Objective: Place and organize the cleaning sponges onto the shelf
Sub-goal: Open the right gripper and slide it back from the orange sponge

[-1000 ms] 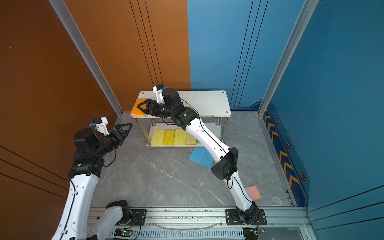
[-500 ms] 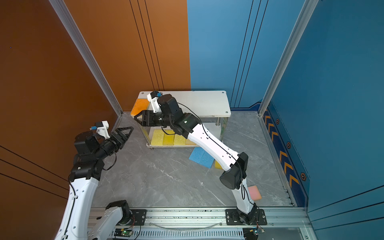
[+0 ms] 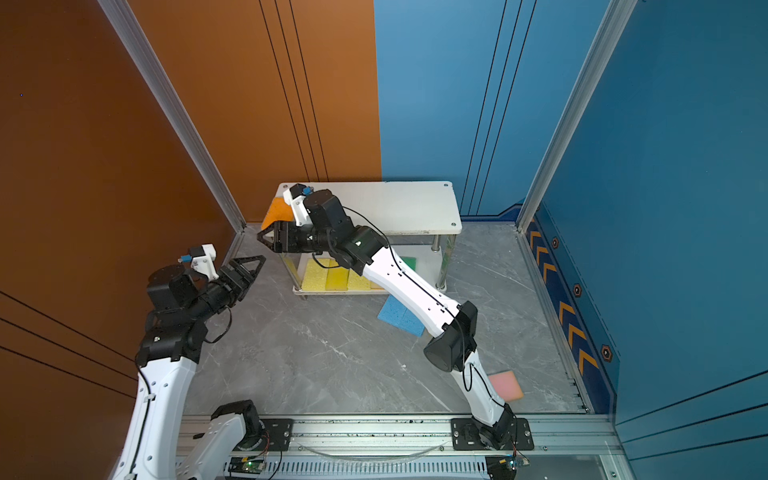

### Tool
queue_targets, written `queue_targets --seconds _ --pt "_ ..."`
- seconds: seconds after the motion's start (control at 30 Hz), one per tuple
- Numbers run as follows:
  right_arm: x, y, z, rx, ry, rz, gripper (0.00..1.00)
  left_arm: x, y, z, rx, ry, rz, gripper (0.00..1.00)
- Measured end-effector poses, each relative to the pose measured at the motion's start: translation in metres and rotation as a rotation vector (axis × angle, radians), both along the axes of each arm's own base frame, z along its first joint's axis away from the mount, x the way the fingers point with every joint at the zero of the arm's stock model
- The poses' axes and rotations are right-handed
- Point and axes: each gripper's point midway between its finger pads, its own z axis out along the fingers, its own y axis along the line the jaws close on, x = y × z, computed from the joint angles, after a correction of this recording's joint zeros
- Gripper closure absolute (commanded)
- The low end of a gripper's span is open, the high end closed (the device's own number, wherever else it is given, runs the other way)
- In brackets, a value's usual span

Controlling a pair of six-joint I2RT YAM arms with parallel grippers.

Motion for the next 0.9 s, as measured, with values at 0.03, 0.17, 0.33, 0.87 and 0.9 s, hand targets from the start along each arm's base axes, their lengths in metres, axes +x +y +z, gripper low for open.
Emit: queue_targets --seconds 0.03,0.17,0.33,0.87,0.9 --pt "0.003 0.001 -0.005 -0.004 0.008 -0.002 0.34 0.0 0.0 0.0 0.0 0.0 0.0 0.28" --pt "0.012 0.002 -0.017 -0.016 0.036 -0.014 0.34 0.0 0.0 0.0 0.0 0.0 0.0 0.28" --pt "0.016 -0.001 -0.013 -0.003 0.039 -0.022 0.34 0.0 0.0 0.0 0.004 -0.002 -0.001 0.28" --pt "0.006 0.006 -0.028 -0.02 0.068 0.018 0.34 -0.011 -0.005 -0.021 0.0 0.046 -0.02 0.29" --pt "0.004 0.007 -0.03 -0.024 0.072 0.021 0.34 -0.012 -0.005 -0.022 -0.002 0.051 -0.021 0.28"
